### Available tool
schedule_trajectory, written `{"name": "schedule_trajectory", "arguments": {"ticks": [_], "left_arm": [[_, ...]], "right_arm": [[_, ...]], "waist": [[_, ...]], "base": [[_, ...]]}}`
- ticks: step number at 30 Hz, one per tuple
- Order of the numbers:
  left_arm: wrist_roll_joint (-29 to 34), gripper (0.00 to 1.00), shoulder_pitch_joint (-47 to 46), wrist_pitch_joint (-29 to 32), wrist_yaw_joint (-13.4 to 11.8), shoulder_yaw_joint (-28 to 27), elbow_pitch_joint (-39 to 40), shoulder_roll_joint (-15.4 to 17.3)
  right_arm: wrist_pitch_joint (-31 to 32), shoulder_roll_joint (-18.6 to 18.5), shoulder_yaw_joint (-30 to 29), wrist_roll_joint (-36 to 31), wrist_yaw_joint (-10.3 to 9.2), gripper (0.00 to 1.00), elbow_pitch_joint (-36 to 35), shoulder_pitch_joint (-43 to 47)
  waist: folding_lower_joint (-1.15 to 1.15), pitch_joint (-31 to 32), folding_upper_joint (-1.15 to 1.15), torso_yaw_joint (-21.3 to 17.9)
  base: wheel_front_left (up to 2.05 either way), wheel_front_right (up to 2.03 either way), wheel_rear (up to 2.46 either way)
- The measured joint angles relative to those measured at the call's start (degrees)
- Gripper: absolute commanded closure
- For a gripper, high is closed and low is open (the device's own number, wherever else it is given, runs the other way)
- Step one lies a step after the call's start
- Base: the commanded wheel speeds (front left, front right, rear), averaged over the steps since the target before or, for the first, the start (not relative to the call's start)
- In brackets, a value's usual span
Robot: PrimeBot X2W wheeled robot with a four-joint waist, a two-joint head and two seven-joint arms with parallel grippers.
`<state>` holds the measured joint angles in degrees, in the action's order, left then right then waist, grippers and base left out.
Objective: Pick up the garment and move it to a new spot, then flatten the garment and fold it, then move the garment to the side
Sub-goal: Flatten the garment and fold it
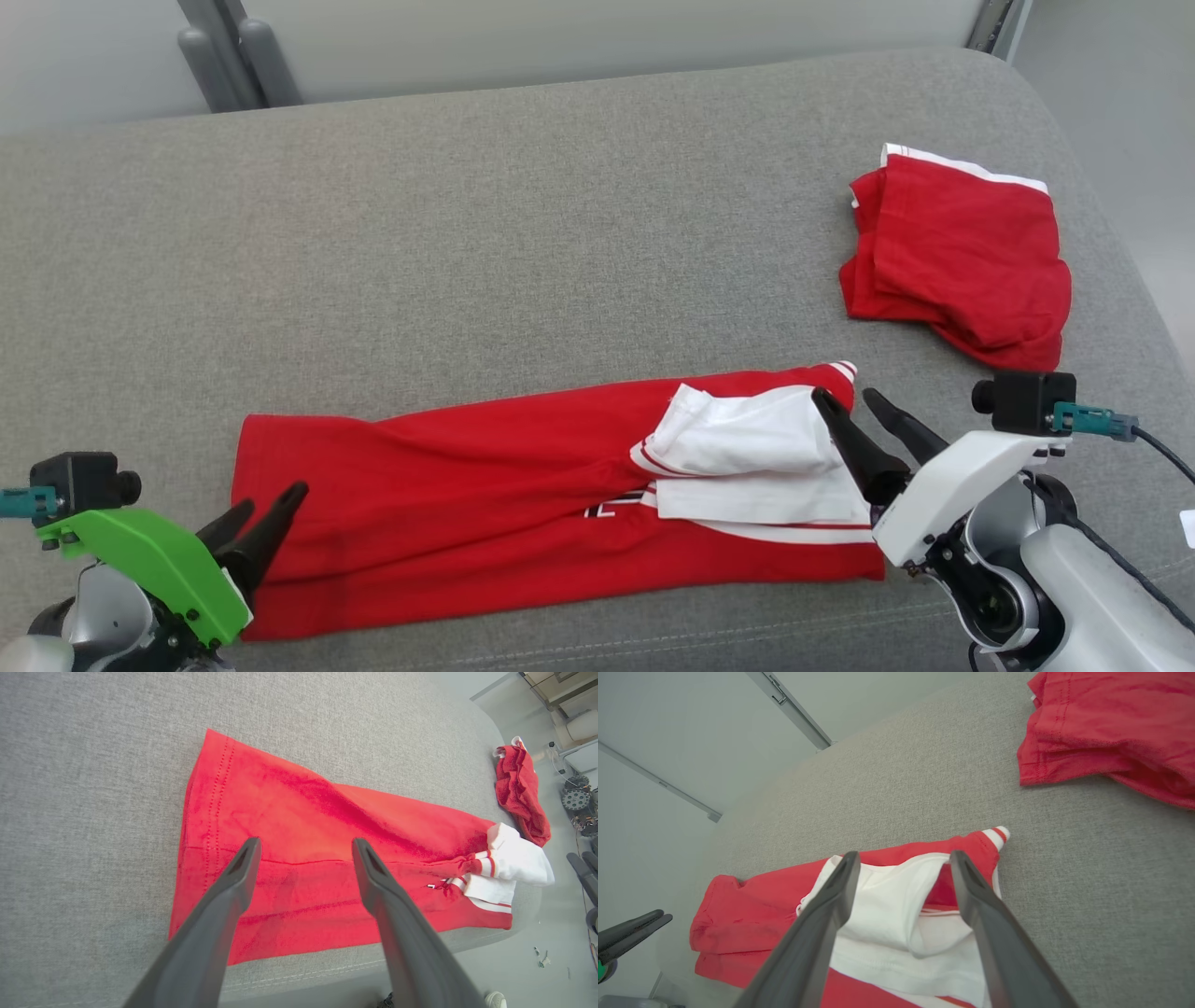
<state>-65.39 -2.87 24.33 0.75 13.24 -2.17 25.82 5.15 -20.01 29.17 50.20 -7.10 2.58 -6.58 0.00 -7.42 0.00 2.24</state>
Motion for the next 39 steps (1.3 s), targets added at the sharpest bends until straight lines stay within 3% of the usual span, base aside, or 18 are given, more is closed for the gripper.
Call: {"name": "schedule_trajectory", "arguments": {"ticks": [7, 21, 39], "left_arm": [[9.8, 0.0, 4.06, -2.79, -2.8, 4.01, 2.33, 1.25], [10.37, 0.0, 5.87, -5.3, -5.04, 5.49, 6.71, -1.53], [10.21, 0.0, 8.53, -8.28, -6.3, 2.97, 9.87, -3.7]], "right_arm": [[-2.38, 3.83, -2.55, 0.04, -0.08, 0.0, 5.17, 0.1], [-3.18, 7.24, -3.36, -3.99, -0.09, 0.0, 19.24, 0.09], [-5.87, 9.78, -3.32, -5.41, -0.09, 0.0, 24.58, -1.64]], "waist": [[0.0, 1.48, 0.0, 0.92], [0.0, 2.22, 0.0, 4.19], [0.0, 2.01, 0.0, 2.66]], "base": [[0.0, 0.0, 0.0], [0.0, 0.0, 0.0], [0.0, 0.0, 0.0]]}}
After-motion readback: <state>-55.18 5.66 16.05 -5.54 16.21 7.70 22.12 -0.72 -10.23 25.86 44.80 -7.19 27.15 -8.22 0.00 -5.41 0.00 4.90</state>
